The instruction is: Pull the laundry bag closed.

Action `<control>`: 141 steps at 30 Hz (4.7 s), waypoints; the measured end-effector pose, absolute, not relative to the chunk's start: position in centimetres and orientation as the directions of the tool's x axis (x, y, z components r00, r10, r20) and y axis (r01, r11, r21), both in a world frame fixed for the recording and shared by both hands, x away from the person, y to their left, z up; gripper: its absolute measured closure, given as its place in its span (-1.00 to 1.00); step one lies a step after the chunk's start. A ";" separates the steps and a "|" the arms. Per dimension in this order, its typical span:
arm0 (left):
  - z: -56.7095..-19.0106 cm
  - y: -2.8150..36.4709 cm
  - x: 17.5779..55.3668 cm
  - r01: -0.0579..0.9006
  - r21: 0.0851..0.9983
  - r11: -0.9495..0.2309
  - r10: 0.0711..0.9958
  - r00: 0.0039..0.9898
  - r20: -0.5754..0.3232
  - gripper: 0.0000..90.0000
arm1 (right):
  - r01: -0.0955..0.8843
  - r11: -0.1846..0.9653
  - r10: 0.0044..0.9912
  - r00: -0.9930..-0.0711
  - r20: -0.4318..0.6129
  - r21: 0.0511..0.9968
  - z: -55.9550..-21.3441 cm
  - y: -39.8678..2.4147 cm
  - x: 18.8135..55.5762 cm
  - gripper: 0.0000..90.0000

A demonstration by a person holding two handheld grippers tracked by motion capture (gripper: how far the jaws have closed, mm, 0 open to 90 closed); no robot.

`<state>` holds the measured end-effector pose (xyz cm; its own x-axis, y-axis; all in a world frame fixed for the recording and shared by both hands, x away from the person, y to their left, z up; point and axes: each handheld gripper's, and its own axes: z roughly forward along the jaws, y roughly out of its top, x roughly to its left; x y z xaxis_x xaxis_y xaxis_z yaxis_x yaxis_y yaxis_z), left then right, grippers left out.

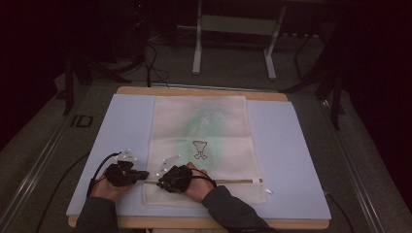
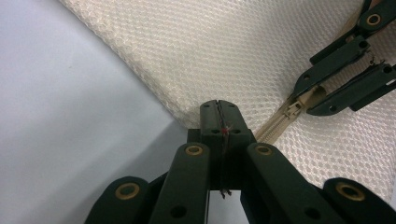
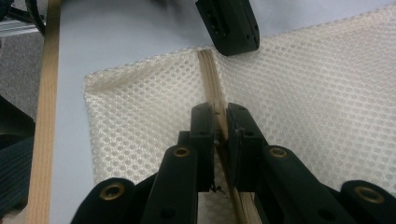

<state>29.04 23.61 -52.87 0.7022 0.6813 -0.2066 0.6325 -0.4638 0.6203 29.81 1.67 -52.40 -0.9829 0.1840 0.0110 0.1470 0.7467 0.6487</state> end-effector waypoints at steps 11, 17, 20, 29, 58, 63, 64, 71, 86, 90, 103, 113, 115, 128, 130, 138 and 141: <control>-52.9 23.6 29.0 0.631 0.622 -0.463 0.681 0.703 -0.206 1.00 | 0.144 0.751 0.183 -0.983 0.007 0.644 -52.3 0.9 29.8 0.83; -52.9 23.6 29.0 0.631 0.622 -0.464 0.680 0.703 -0.206 1.00 | 0.145 0.753 0.184 -0.983 0.006 0.642 -52.2 0.4 29.8 0.83; -52.9 23.6 29.0 0.630 0.622 -0.465 0.680 0.704 -0.204 1.00 | 0.144 0.756 0.184 -0.983 0.003 0.639 -52.2 0.2 29.7 0.83; -52.9 23.6 29.0 0.628 0.623 -0.467 0.679 0.706 -0.202 1.00 | 0.142 0.757 0.184 -0.983 0.001 0.638 -52.2 -0.2 29.7 0.83; -52.9 23.6 29.0 0.627 0.622 -0.468 0.679 0.706 -0.201 1.00 | 0.149 0.770 0.190 -0.982 -0.001 0.620 -52.0 -2.0 29.8 0.83; -52.9 23.6 29.0 0.628 0.622 -0.467 0.680 0.705 -0.201 1.00 | 0.152 0.771 0.194 -0.981 -0.002 0.619 -52.0 -2.3 29.8 0.83; -52.9 23.6 29.0 0.628 0.622 -0.467 0.679 0.706 -0.202 1.00 | 0.153 0.772 0.195 -0.981 -0.001 0.617 -51.9 -2.5 29.8 0.83; -52.9 23.6 29.0 0.629 0.622 -0.466 0.680 0.705 -0.202 1.00 | 0.154 0.773 0.197 -0.980 -0.002 0.616 -51.9 -2.9 29.8 0.83; -52.9 23.6 29.0 0.629 0.623 -0.465 0.680 0.704 -0.204 1.00 | 0.159 0.773 0.209 -0.978 -0.010 0.614 -51.8 -4.3 30.0 0.83; -52.9 23.6 29.0 0.629 0.622 -0.466 0.680 0.705 -0.203 0.99 | 0.167 0.771 0.215 -0.977 -0.004 0.615 -51.9 -4.6 30.0 0.83; -52.9 23.6 29.0 0.630 0.622 -0.464 0.680 0.704 -0.206 1.00 | 0.172 0.768 0.221 -0.975 -0.002 0.617 -51.8 -5.5 30.1 0.83; -52.9 23.7 29.0 0.630 0.622 -0.464 0.679 0.704 -0.207 0.99 | 0.179 0.764 0.226 -0.974 0.003 0.620 -51.7 -6.2 30.1 0.83; -52.9 23.7 29.0 0.630 0.622 -0.464 0.679 0.704 -0.206 1.00 | 0.181 0.764 0.228 -0.974 0.003 0.620 -51.7 -6.3 30.1 0.83; -52.9 23.7 29.1 0.633 0.623 -0.458 0.679 0.702 -0.214 0.99 | 0.182 0.766 0.232 -0.973 -0.002 0.617 -51.5 -7.1 30.0 0.83; -52.9 23.7 29.1 0.633 0.623 -0.459 0.679 0.702 -0.213 0.99 | 0.182 0.765 0.233 -0.972 -0.002 0.618 -51.5 -7.3 30.0 0.83; -52.9 23.7 29.1 0.634 0.624 -0.457 0.680 0.701 -0.215 0.99 | 0.187 0.763 0.238 -0.971 0.000 0.618 -51.3 -7.8 30.0 0.83; -52.9 23.7 29.1 0.634 0.624 -0.457 0.679 0.701 -0.215 0.99 | 0.189 0.763 0.241 -0.971 -0.001 0.618 -51.4 -7.9 30.0 0.83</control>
<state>29.06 23.72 -52.93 0.7014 0.6795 -0.2154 0.6340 -0.4567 0.6241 30.00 -7.90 -51.36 -0.9705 0.2410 -0.0006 0.1891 0.7632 0.6179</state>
